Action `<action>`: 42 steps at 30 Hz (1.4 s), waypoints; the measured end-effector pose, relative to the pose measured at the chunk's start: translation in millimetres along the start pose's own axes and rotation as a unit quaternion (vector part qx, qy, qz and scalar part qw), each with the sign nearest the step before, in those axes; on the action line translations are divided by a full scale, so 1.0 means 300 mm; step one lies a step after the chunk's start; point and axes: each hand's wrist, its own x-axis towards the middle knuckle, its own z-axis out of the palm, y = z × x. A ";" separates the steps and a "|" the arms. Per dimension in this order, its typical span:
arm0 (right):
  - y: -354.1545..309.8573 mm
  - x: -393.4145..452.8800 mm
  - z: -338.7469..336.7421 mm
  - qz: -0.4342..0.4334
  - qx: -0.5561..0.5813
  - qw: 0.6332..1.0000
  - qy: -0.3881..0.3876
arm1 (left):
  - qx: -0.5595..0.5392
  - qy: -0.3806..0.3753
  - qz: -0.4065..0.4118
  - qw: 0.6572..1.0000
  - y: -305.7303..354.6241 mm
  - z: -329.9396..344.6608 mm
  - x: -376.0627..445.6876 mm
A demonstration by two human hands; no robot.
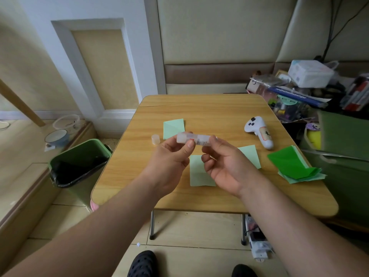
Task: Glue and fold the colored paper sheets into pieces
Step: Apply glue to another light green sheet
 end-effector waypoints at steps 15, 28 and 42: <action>-0.003 0.042 -0.006 0.001 0.058 0.998 0.028 | 0.187 -0.001 -0.001 0.982 0.001 -0.039 0.029; 0.017 0.114 -0.042 -0.194 -0.376 0.898 0.122 | 0.717 0.107 0.020 0.689 -0.057 -0.083 0.035; 0.036 0.195 -0.042 -0.192 -0.525 0.818 0.135 | 0.720 0.107 0.040 0.684 -0.077 -0.100 0.037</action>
